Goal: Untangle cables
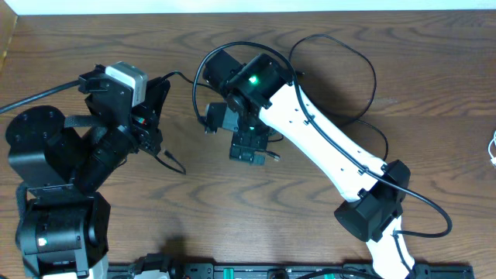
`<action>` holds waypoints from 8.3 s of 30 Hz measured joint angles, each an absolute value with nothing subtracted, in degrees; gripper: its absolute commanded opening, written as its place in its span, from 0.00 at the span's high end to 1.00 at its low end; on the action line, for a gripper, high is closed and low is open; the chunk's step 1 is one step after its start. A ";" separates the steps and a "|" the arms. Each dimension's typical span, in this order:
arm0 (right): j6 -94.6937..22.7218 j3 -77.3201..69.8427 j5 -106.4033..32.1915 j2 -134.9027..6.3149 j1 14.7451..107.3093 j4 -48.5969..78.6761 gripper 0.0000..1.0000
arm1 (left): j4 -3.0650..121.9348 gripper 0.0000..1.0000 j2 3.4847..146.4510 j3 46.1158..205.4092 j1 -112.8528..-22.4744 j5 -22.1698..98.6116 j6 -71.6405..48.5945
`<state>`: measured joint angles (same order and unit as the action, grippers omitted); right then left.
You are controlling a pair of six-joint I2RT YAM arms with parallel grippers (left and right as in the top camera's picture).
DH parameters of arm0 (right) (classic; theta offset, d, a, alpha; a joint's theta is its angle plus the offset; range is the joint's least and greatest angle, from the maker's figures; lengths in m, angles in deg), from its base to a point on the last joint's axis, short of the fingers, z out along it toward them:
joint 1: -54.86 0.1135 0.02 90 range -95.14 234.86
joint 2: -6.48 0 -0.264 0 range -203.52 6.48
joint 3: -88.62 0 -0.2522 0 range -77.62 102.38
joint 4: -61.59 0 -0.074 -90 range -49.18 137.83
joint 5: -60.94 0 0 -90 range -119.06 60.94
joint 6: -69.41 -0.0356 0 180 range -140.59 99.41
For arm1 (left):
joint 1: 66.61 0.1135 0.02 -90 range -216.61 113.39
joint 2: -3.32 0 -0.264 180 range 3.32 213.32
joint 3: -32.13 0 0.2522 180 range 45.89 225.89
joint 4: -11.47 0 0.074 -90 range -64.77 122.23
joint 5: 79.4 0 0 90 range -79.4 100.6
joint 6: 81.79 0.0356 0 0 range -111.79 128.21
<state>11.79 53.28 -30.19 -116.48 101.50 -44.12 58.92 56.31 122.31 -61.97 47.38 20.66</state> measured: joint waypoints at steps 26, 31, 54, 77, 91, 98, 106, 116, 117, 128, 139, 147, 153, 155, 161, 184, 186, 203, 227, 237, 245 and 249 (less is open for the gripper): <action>-3.92 45.17 -35.74 -116.48 97.67 -10.33 0.72 | 61.46 0.93 57.54 122.31 -61.97 38.51 21.71; -6.44 42.41 -38.41 -116.48 97.76 -10.15 0.99 | 61.46 0.92 57.54 122.31 -61.97 38.51 21.73; -17.47 42.22 -24.59 -89.20 82.96 -14.06 0.99 | 61.87 0.02 57.54 122.31 -61.97 38.42 21.71; -35.55 42.22 -43.52 -81.00 23.88 -2.24 0.99 | 63.86 0.02 57.89 122.31 -61.97 38.31 21.51; -38.46 42.22 -90.16 -83.47 32.43 -0.60 0.99 | 64.19 0.02 58.30 122.31 -61.97 38.31 20.38; -32.23 42.22 -80.44 -83.47 35.20 -3.29 0.99 | 64.54 0.02 58.30 122.31 -61.97 38.31 20.20; -30.08 42.22 -32.11 -83.74 34.83 -9.89 0.99 | 64.69 0.02 58.30 122.31 -61.97 38.33 20.20; -38.11 42.22 -10.87 -88.37 26.29 -11.79 0.98 | 67.60 0.02 58.30 122.31 -61.97 38.35 20.18; -39.85 42.22 -9.84 -89.46 24.03 -12.62 0.98 | 68.06 0.02 58.30 122.31 -61.97 38.35 20.20; -48.09 42.19 -34.63 -102.84 7.55 -11.20 0.98 | 69.37 0.02 58.30 122.31 -61.97 38.35 20.18; -51.48 42.13 -48.55 -108.22 -4.88 -22.74 0.98 | 71.31 0.02 58.30 122.31 -61.97 38.35 20.18; -51.81 41.89 -67.13 -108.24 -10.43 -10.94 0.99 | 71.31 0.02 58.30 122.31 -61.97 38.35 20.20; -52.29 41.78 -102.38 -108.26 -3.96 19.66 0.99 | 71.36 0.02 58.30 122.31 -61.97 38.35 20.18; -53.19 41.84 -108.68 -108.11 0.39 25.08 0.99 | 71.34 0.02 58.30 122.31 -61.97 38.35 20.18; -58.48 41.67 -115.85 -106.93 10.48 48.43 0.99 | 71.36 0.02 58.30 122.31 -61.97 38.35 20.18; -93.51 42.61 -116.92 -104.59 -1.17 76.64 0.98 | 72.45 0.02 58.30 122.31 -61.97 38.37 20.18; -93.71 42.61 -115.85 -104.54 -3.96 75.33 0.99 | 72.58 0.02 58.30 122.31 -61.97 38.35 20.18; -83.24 42.63 -88.04 -92.87 -15.37 16.54 0.98 | 72.56 0.02 58.30 122.31 -61.97 38.37 18.67; -59.46 43.18 -8.90 -90.80 10.05 -4.80 0.98 | 72.82 0.02 58.30 122.29 -61.97 38.37 18.50; -62.26 43.18 -6.45 -100.41 7.75 -3.68 0.01 | 74.61 0.02 58.30 122.29 -61.97 38.37 18.50; -62.28 43.07 -17.93 -104.15 4.38 -4.77 0.01 | 74.72 0.02 58.30 122.31 -61.97 38.37 18.50; -62.26 43.07 -23.85 -104.15 4.10 -6.81 0.01 | 74.72 0.02 58.30 122.29 -61.97 38.37 18.50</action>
<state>-62.26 43.07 -23.85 -104.15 4.10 -6.81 74.72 58.30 122.29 -61.97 38.37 18.50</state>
